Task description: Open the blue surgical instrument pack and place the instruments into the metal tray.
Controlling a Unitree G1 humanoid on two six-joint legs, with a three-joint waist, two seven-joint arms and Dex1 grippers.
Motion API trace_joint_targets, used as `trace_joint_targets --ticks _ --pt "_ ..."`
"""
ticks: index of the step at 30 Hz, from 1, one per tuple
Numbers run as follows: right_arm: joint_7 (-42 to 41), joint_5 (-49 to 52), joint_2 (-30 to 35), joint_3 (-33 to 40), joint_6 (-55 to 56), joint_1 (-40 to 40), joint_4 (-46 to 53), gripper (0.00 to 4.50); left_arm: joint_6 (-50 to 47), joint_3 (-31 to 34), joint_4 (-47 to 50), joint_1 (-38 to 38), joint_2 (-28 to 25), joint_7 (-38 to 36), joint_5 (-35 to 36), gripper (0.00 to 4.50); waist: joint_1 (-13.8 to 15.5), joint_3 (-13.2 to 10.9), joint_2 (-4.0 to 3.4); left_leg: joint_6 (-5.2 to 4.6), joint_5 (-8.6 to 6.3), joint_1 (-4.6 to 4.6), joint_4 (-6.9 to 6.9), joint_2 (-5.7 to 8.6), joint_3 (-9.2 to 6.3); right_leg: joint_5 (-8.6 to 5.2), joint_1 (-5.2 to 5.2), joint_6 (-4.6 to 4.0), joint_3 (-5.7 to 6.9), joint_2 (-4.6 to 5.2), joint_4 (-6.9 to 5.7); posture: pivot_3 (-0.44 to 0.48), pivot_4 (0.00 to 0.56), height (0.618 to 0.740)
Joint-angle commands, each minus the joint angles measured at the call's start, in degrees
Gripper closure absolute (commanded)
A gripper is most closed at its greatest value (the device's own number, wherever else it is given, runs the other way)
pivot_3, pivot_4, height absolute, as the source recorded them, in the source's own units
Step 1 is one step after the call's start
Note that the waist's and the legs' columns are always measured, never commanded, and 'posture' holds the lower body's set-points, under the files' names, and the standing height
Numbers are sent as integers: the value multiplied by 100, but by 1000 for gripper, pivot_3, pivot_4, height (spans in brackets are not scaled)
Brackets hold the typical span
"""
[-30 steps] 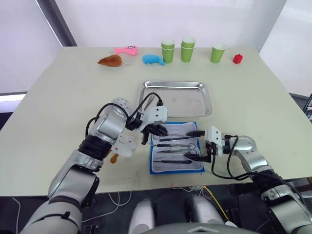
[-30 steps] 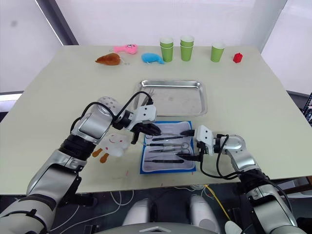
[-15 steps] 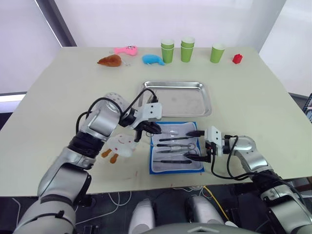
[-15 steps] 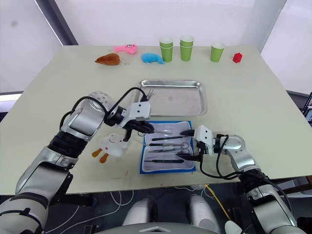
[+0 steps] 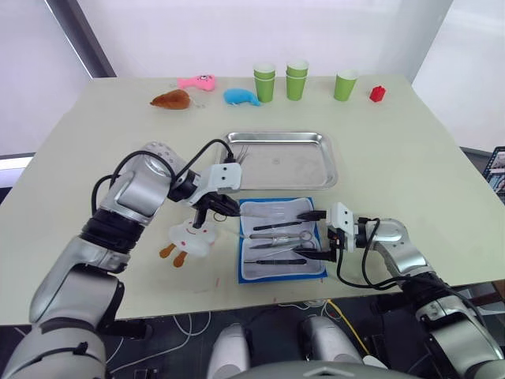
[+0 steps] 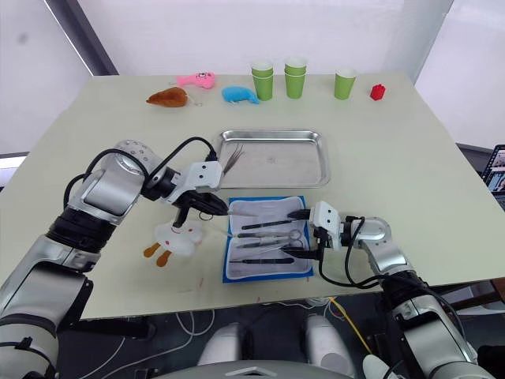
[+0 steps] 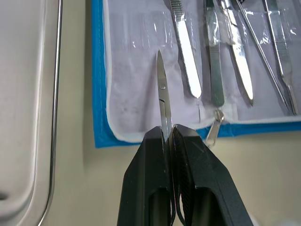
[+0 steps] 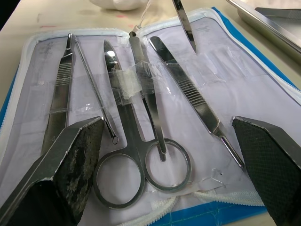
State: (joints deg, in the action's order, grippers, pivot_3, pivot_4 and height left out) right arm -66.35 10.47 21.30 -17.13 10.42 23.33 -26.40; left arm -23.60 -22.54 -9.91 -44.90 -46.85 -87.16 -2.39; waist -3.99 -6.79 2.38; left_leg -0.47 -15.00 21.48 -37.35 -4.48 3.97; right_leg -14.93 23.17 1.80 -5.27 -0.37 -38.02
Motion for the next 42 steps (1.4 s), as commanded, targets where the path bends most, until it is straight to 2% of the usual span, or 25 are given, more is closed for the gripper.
trace_joint_targets --ticks 1,8,18,24,28,30,34,42 --pt "189 -713 36 -393 -182 -225 -781 0 63 281 170 -189 -195 -89 150 4471 0 0 1 0 0 -2 0 0 1 0 0 0 0 0 0 0 150 739" --pt "70 -723 80 -438 -111 -228 -807 0 -678 1118 -101 -530 324 739 762 4471 5 -5 14 -1 1 -8 -5 -1 -1 2 -4 0 0 -2 -3 0 150 739" --pt "-26 -715 107 -454 -56 -173 -842 0 -1855 2118 270 -328 1518 2939 1316 4471 11 -7 5 0 0 -29 6 0 9 2 -16 2 -17 -4 -3 0 150 739" --pt "-100 -720 158 -465 -36 -177 -868 0 -1944 2117 497 -12 2159 4493 944 4471 16 -8 4 1 0 -30 7 1 8 16 -19 20 -17 -4 -2 0 150 739" --pt "-119 -713 157 -467 -51 -176 -855 0 -1650 1943 111 43 2517 5361 592 4471 28 -8 4 1 0 -33 7 5 7 18 -25 20 -16 -1 1 0 150 739" --pt "-117 -710 151 -465 -55 -172 -850 0 -1463 1867 -86 40 2631 5576 487 4471 25 -9 3 1 -1 -40 8 7 8 17 -33 20 -17 1 4 0 150 739" --pt "-96 -695 158 -433 -68 -155 -834 0 -1869 1907 -420 -168 3017 6138 431 4471 42 -9 4 1 -1 -43 12 10 6 18 -38 18 -14 3 6 0 150 739" --pt "-75 -672 228 -399 -107 -251 -723 0 -1482 1881 -1452 -537 3382 6742 260 4471 43 -11 4 2 -1 -44 15 15 2 16 -40 24 -12 4 8 0 150 739"
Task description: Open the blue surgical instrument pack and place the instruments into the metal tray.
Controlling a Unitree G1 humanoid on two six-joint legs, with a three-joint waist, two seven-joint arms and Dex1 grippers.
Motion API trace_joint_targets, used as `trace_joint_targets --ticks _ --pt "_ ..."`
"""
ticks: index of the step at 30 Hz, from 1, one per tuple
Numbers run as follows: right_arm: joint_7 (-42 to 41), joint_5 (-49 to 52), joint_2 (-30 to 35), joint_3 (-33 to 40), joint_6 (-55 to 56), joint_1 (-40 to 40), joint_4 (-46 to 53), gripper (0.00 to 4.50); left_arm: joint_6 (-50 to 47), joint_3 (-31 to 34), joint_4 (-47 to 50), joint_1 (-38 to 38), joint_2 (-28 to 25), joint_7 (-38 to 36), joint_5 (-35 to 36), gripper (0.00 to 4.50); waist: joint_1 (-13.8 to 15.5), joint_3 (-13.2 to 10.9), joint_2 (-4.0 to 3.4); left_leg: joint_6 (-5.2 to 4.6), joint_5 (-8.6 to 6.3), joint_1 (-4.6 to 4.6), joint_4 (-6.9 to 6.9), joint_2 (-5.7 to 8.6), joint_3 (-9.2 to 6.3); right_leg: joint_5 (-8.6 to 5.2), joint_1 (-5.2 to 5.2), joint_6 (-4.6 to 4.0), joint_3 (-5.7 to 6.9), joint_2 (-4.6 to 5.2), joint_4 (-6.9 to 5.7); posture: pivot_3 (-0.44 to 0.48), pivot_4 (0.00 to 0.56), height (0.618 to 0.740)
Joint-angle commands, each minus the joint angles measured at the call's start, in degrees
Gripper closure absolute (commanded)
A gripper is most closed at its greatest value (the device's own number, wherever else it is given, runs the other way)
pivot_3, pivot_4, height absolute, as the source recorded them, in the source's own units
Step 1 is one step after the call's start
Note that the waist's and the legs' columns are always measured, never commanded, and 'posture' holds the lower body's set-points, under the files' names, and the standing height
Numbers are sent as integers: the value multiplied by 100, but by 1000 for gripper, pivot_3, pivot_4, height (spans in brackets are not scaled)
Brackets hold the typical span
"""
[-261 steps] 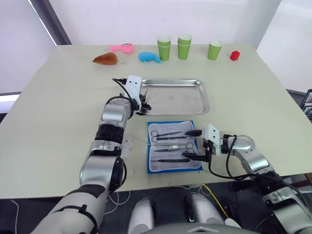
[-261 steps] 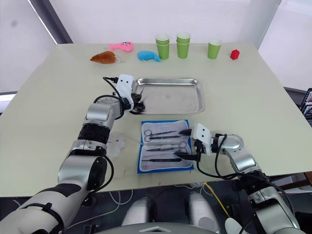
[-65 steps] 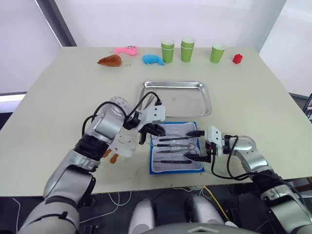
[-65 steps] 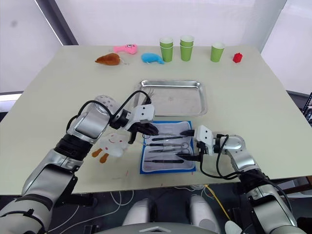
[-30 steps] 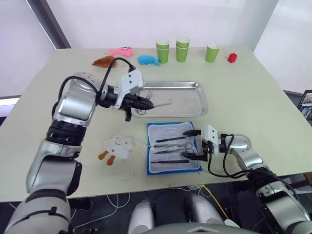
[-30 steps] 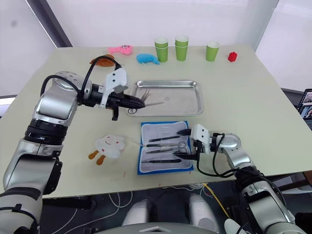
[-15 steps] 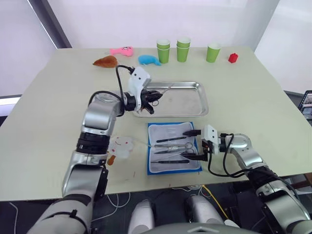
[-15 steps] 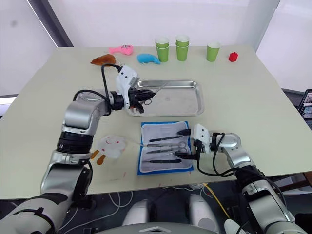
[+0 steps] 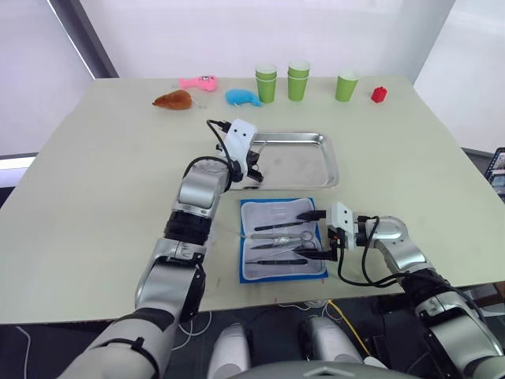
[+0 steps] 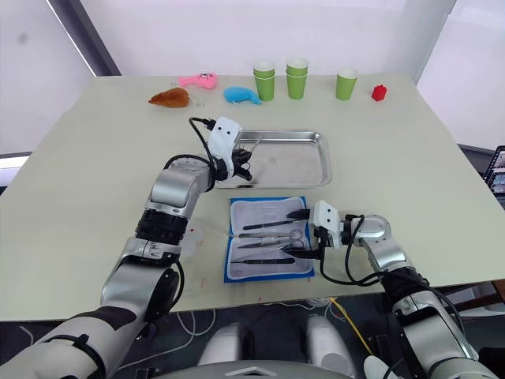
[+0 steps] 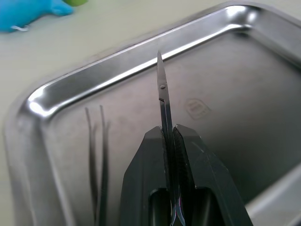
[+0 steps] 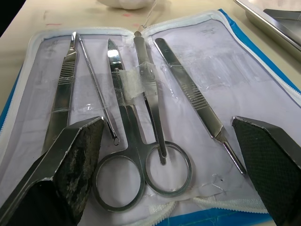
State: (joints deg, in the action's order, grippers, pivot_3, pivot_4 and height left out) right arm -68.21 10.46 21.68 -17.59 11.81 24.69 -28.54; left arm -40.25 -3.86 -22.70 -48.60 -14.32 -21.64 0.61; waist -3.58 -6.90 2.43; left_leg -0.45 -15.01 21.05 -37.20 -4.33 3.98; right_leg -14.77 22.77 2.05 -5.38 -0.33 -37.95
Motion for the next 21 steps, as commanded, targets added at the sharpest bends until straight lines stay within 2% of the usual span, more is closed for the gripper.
trace_joint_targets --ticks 1,11,21 --pt "113 -667 206 -347 -257 -403 -483 0 217 16 -293 -198 167 243 -52 4471 7 0 0 0 0 -1 0 1 0 0 -1 0 0 2 0 0 150 739" --pt "161 -642 287 -318 -339 -479 -318 0 685 402 -1523 -605 419 665 73 4471 51 -3 0 1 0 5 3 6 -4 0 0 4 5 5 7 0 150 739" --pt "169 -642 316 -317 -370 -462 -271 0 716 583 -1794 -479 267 937 30 4471 50 -22 0 1 -1 7 8 8 -7 -2 0 8 8 6 8 0 150 739"
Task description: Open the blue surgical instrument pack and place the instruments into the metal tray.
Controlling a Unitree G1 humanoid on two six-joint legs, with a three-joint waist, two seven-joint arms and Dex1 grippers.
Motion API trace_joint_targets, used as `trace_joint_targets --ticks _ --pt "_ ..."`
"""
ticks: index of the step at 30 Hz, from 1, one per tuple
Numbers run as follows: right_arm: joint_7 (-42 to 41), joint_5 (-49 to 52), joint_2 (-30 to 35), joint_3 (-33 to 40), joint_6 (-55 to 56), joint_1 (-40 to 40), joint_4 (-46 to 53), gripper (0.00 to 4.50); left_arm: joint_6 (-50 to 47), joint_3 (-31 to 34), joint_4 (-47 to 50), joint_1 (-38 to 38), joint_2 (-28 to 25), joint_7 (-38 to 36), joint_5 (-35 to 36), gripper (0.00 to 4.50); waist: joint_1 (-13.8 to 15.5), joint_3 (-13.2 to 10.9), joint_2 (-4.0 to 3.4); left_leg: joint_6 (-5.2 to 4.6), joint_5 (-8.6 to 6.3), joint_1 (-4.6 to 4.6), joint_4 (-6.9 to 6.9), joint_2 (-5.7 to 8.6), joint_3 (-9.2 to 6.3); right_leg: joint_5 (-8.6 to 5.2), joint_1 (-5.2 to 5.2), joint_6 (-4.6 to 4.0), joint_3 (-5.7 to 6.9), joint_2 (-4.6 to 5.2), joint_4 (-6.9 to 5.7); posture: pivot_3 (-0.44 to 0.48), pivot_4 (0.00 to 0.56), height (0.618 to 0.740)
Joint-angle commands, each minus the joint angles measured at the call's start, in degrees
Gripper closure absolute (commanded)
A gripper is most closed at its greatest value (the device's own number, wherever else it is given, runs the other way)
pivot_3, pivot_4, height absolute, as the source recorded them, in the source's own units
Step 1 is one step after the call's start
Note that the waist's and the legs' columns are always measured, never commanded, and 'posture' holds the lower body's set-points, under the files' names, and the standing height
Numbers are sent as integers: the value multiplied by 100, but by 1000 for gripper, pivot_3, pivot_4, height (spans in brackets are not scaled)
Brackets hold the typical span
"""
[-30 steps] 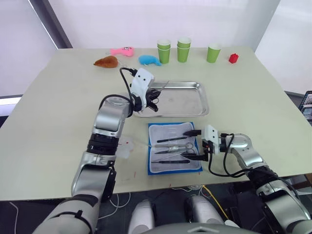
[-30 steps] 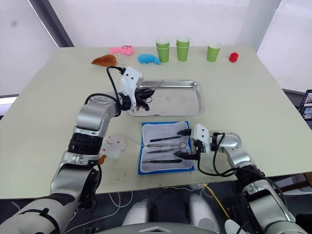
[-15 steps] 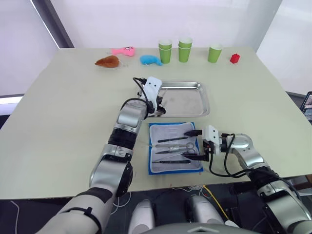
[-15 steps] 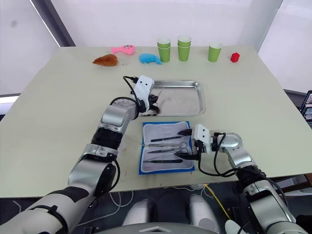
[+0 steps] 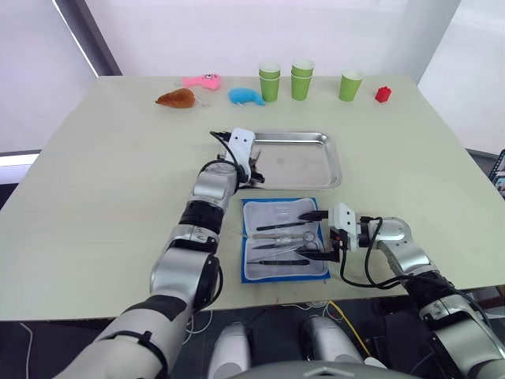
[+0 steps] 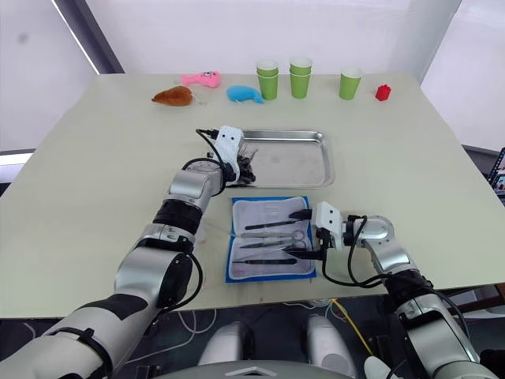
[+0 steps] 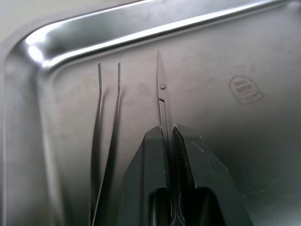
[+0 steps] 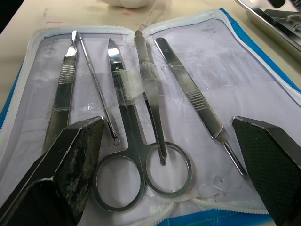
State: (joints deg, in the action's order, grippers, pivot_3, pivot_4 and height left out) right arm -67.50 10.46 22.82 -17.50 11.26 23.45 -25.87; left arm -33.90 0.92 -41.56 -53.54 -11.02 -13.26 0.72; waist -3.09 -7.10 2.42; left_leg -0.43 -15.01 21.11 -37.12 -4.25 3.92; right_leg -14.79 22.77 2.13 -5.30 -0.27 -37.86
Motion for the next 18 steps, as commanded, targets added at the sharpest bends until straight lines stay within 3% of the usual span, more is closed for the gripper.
trace_joint_targets --ticks 1,11,15,18 --pt "96 -643 202 -327 -314 -336 -541 0 88 134 90 21 -73 127 29 4471 2 -3 1 0 0 0 0 0 0 0 0 0 1 0 0 0 150 739" --pt "81 -652 188 -343 -303 -297 -566 0 -21 106 187 90 -103 117 22 4471 5 -8 3 0 0 -1 -1 0 0 0 -1 1 2 1 0 0 150 739" --pt "83 -648 182 -347 -309 -312 -552 0 -59 114 257 115 -85 122 39 2962 5 -8 3 1 0 -1 0 0 0 0 -1 1 2 1 0 0 150 739" --pt "88 -648 176 -350 -310 -320 -547 0 -68 127 368 138 -77 105 57 2962 5 -9 3 1 0 -1 0 0 0 0 -1 1 2 1 0 0 150 739"
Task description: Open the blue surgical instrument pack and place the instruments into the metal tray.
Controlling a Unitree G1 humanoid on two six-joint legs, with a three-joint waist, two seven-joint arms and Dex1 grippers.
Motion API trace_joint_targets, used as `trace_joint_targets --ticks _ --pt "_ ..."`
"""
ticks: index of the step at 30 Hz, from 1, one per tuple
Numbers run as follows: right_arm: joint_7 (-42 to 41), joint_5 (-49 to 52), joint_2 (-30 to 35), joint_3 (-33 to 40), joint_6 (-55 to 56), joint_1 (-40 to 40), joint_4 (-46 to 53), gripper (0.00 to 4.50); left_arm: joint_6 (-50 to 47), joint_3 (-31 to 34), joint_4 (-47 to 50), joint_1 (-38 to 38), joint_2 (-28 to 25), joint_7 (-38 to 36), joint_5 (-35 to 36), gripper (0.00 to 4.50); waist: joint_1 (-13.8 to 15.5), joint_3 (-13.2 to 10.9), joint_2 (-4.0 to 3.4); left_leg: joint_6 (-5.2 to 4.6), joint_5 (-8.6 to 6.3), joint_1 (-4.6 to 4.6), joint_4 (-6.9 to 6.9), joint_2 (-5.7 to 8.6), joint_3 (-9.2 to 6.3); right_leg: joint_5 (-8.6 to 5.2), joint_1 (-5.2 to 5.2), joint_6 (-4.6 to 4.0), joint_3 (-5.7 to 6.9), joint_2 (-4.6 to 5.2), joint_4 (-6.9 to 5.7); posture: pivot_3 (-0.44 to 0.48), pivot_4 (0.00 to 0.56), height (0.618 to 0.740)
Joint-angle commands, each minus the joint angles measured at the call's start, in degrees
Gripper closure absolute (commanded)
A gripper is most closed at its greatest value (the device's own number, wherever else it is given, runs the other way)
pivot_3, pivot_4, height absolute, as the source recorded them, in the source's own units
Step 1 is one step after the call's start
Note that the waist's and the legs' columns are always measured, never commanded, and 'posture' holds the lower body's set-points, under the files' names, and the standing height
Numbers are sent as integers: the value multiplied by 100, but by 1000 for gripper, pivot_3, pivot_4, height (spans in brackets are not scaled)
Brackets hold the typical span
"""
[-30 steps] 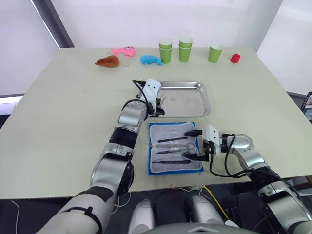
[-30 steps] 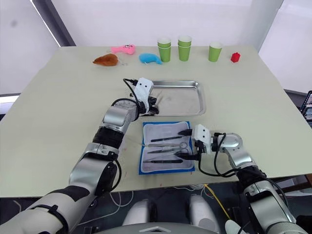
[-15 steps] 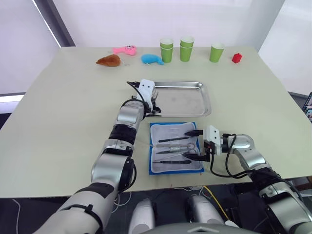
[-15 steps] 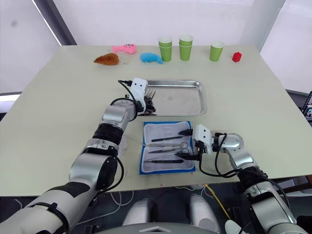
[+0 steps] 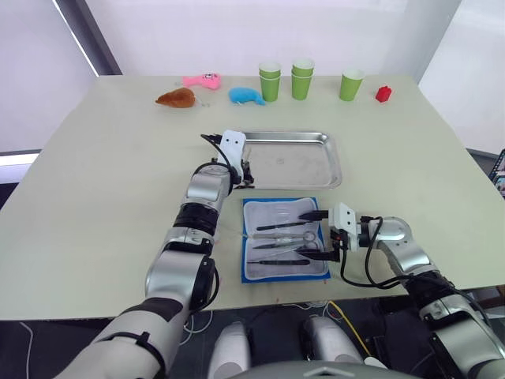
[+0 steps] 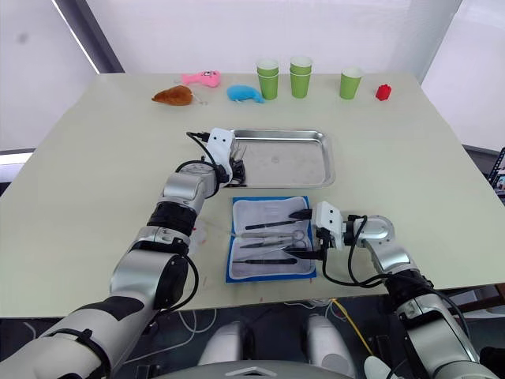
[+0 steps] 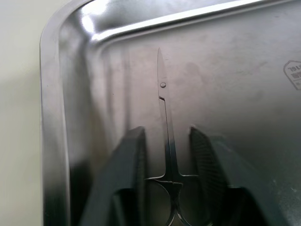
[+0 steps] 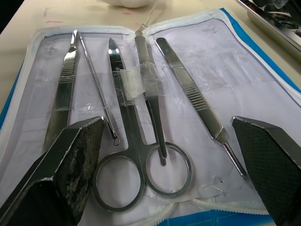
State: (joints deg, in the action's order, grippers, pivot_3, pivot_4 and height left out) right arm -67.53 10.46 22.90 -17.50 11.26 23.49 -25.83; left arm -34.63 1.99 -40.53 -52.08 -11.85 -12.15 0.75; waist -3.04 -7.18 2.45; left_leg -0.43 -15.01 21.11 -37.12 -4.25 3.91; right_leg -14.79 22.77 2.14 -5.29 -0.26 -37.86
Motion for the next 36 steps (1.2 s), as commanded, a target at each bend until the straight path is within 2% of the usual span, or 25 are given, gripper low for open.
trace_joint_targets --ticks 1,12,17,21,24,31,36 --pt "92 -646 167 -350 -311 -329 -544 0 73 19 307 9 6 -12 51 2962 0 0 0 0 0 0 0 0 0 0 0 0 0 0 0 0 150 739" --pt "132 -636 169 -327 -295 -380 -531 0 673 -37 1205 383 -44 -405 133 2962 -1 -3 -1 0 0 0 0 0 1 1 0 -2 0 3 0 0 150 739" --pt "137 -632 176 -322 -296 -402 -513 0 1086 61 1836 613 -197 -1123 533 2962 -3 -4 -2 0 0 0 2 0 2 4 0 -8 0 6 1 0 150 739" --pt "157 -643 162 -330 -255 -423 -518 0 772 -187 2851 1095 -780 -2406 983 2962 -30 -6 -8 1 0 -3 7 0 8 7 0 -15 -1 12 2 0 150 739" --pt "155 -643 173 -333 -238 -450 -508 0 790 -263 3304 1395 -1202 -3049 1179 2962 -23 -7 -9 1 0 -5 12 0 7 1 0 -21 0 14 5 0 150 739" --pt "178 -595 169 -253 -139 -455 -558 0 1470 -116 3770 2222 -2114 -4830 1803 2962 -20 -6 -7 1 0 -8 12 1 8 -6 -1 -39 -3 30 13 0 150 739" --pt "44 -418 122 -168 14 -550 -504 0 1884 121 3955 2756 -2682 -5820 2267 2962 -21 -8 -4 0 0 -13 28 -2 0 -4 2 -46 -12 36 21 0 150 739"
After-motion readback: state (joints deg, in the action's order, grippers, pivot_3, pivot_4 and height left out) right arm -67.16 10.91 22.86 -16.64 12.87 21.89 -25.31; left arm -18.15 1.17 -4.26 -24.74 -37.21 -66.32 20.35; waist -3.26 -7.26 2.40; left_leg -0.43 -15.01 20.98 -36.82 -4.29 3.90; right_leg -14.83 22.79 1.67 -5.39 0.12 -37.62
